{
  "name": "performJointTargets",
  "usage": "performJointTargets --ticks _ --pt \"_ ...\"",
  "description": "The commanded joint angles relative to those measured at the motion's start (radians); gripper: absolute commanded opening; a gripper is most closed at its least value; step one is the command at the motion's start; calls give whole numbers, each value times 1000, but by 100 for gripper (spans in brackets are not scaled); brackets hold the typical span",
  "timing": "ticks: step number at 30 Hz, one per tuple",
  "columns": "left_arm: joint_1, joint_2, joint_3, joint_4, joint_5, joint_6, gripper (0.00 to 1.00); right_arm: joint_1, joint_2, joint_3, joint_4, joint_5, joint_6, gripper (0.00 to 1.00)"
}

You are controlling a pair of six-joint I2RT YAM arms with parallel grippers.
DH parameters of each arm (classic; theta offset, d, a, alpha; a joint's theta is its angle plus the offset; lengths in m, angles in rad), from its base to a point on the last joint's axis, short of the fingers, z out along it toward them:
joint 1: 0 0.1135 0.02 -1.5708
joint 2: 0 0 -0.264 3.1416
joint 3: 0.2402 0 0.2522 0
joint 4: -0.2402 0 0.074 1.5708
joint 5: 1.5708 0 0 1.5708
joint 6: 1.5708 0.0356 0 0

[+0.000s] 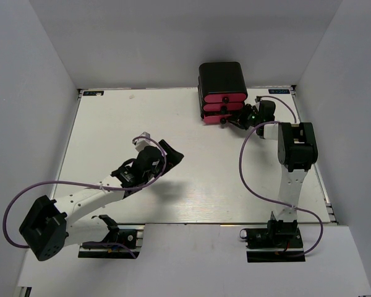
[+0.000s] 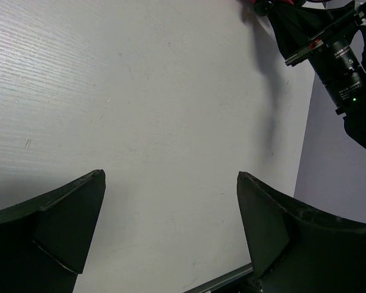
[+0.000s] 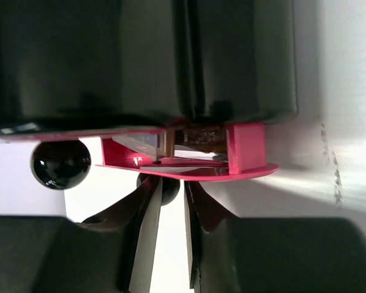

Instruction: Organize the makeup

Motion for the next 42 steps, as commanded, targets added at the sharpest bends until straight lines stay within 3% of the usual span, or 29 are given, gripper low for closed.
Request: performJointTargets --ticks 1,42 --pt "1 -6 38 -1 2 13 98 4 15 47 88 3 39 28" --pt "1 86 114 -18 31 45 98 12 93 98 130 74 194 35"
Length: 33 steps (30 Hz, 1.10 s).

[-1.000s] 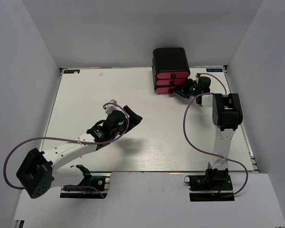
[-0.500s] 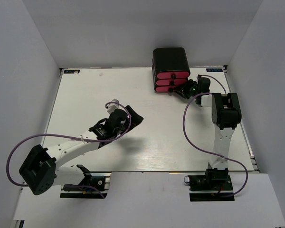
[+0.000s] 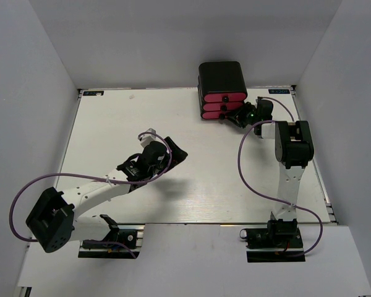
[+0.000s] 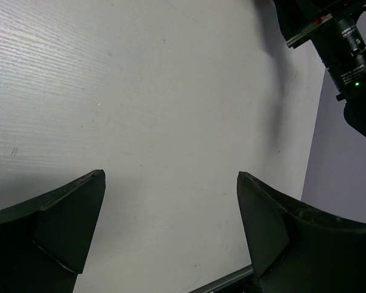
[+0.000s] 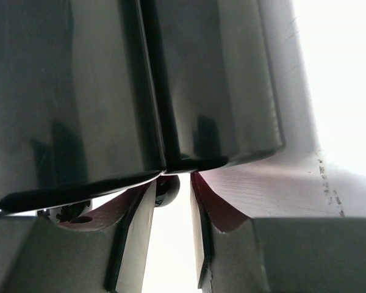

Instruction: Organize the makeup

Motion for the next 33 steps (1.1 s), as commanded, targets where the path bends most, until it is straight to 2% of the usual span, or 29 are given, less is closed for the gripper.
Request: performJointTargets --ticks 1,7,12,15,16,17,19,20,22,23,26,27,29,33 --pt "1 -6 33 2 8 14 98 1 16 32 61 18 10 35" --pt "1 -19 33 10 5 29 98 -26 -54 -89 107 -87 -13 36" --pt "1 -48 2 44 11 32 98 -76 -152 -216 115 -189 -88 43" --pt "1 -63 -12 64 21 49 98 -84 -224 -256 13 -285 -221 45" --pt "1 -66 -13 65 24 52 98 -82 -269 -265 -12 -343 -318 47" --pt "1 -71 -15 71 22 58 98 -79 -292 -273 -35 -369 -377 56" --pt "1 -81 -13 70 25 77 98 -75 -379 -269 -184 -399 -523 67" --pt "1 -88 -13 67 25 81 98 -75 -410 -266 -231 -402 -674 89" --pt "1 -109 -10 58 21 100 98 -67 -507 -269 -353 -376 -808 89" --pt "1 -117 -9 54 21 107 98 -69 -534 -264 -391 -365 -941 89" --pt "1 -161 -7 39 8 138 98 -64 -643 -218 -559 -258 -1148 89" --pt "1 -170 -6 34 4 155 98 -62 -683 -201 -596 -194 -1175 89" --pt "1 -206 -3 19 -2 182 98 -64 -732 -165 -647 -170 -1209 89" --pt "1 -256 16 -12 -5 233 98 -65 -812 -144 -657 -59 -1165 89"
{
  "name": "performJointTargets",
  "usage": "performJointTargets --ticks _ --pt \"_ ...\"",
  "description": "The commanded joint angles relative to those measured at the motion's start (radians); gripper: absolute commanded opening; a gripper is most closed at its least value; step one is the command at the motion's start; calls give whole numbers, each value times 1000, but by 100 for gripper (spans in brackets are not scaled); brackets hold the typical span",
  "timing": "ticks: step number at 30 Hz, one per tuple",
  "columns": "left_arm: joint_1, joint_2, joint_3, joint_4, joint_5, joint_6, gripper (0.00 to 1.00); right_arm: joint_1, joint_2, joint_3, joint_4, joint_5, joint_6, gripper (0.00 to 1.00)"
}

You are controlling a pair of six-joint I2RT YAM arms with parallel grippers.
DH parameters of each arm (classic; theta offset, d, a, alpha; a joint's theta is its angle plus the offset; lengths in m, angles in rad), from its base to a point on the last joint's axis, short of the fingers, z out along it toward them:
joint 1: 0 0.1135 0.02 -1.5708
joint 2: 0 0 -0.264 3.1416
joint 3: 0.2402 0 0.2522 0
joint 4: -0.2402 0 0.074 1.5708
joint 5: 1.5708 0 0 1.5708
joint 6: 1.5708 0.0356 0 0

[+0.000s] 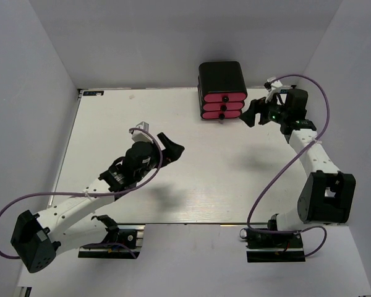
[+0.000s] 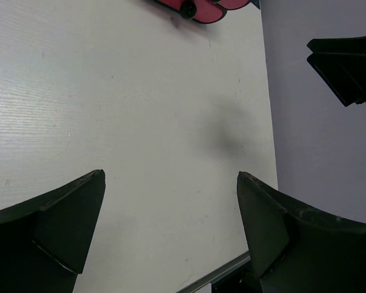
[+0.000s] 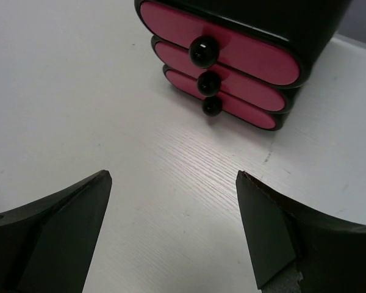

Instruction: Organize the makeup

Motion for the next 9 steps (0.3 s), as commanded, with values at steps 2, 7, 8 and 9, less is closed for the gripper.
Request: performJointTargets --ticks 2,7,8,9 --pt "1 -75 33 -56 -18 94 98 -6 -109 37 -73 149 -45 89" --pt "1 -135 44 -86 -15 143 98 -5 -193 11 -77 189 2 89" --pt "1 -143 44 -86 -12 148 98 -5 -209 -5 -67 192 4 89" --pt "1 -149 44 -86 -10 154 98 -8 -224 -43 -54 198 21 89"
